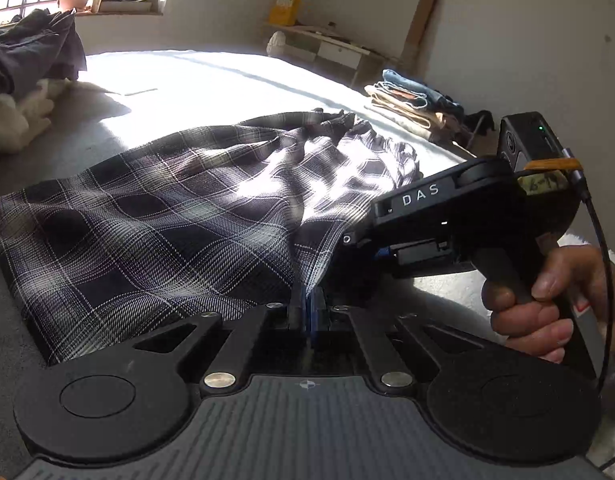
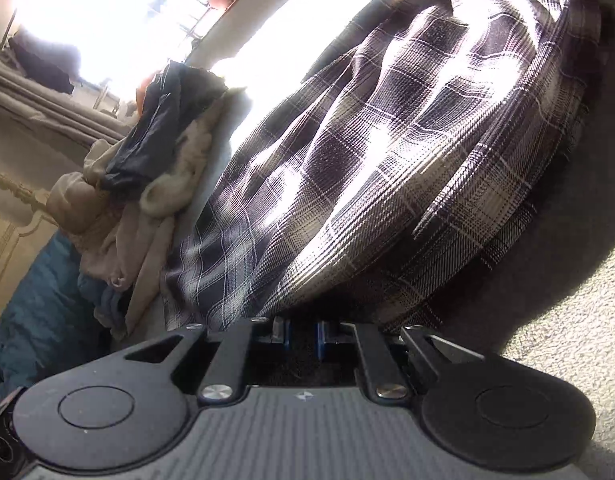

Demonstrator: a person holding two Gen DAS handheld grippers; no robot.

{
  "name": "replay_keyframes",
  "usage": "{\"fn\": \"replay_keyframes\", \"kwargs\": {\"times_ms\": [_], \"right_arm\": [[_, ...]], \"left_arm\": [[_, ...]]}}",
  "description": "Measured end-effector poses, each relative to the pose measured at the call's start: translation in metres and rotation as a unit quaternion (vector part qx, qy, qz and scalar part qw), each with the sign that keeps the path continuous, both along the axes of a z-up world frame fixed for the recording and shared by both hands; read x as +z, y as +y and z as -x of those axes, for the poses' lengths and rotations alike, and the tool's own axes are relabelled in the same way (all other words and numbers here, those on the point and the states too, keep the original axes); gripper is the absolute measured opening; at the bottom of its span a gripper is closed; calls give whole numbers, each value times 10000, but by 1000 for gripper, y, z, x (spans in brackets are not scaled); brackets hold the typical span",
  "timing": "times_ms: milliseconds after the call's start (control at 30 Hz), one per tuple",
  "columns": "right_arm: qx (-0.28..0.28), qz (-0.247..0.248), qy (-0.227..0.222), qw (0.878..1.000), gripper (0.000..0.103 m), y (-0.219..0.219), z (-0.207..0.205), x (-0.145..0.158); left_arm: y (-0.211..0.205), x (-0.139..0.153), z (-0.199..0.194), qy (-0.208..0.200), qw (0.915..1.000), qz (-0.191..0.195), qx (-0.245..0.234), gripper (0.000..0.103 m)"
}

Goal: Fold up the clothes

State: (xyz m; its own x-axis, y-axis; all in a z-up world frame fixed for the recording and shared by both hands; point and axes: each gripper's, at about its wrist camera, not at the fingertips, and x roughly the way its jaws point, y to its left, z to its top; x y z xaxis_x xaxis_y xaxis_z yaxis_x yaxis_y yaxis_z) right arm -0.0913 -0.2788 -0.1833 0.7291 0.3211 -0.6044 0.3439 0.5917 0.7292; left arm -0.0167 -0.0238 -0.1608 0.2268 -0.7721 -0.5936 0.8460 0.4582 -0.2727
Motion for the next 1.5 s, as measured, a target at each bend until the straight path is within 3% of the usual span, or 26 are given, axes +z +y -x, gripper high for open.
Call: {"fn": "replay_keyframes", "kwargs": {"times_ms": [167,267,367,500,567,667,800,867,1000,1100,1167,1200,1333,1400,1500], "right_arm": [[-1361,-774,88,9876,12,-56,31,-5],[-2161,-700,177,9737,14,-84,50,2],[-2205,-598,125,9735,14,-93,54,14],[-1117,36,277,9934,16,-74,26,34],[-481,537,222,9972,18,-57,12,47],[208,1421,106,9896,21,-41,1,70],[977,2403,65,9657,23,-33,-3,93],[1446,2803,54,9489,23,-23,-3,100],[2581,3834,-321,8862,23,27,1,107],[3387,4333,-807,8313,26,72,2,104],[3954,4602,-1178,7862,37,104,4,97],[4205,4728,-1343,7626,39,119,5,93],[4860,5165,-1523,6884,38,158,3,67],[5053,5271,-1461,6675,37,167,1,57],[5125,5277,-1538,6597,37,168,7,58]], "left_arm": [[3,-11,11,-193,9992,-293,-194,1],[4,-12,14,-271,9989,-317,-199,2],[5,-11,16,-354,9986,-357,-181,2],[8,-5,19,-425,9979,-487,-3,3],[14,-1,22,-454,9975,-534,90,6],[23,3,26,-496,9970,-585,117,14],[37,11,33,-556,9968,-575,83,27],[44,17,39,-670,9960,-592,87,32],[58,24,43,-870,9936,-628,358,33],[63,19,40,-943,9905,-806,591,33],[60,13,39,-1100,9864,-1039,634,33],[59,10,40,-1200,9842,-1147,619,33],[55,1,46,-1506,9775,-1365,569,33],[55,1,49,-1573,9764,-1387,516,33],[60,5,51,-1521,9788,-1293,458,34]]}}
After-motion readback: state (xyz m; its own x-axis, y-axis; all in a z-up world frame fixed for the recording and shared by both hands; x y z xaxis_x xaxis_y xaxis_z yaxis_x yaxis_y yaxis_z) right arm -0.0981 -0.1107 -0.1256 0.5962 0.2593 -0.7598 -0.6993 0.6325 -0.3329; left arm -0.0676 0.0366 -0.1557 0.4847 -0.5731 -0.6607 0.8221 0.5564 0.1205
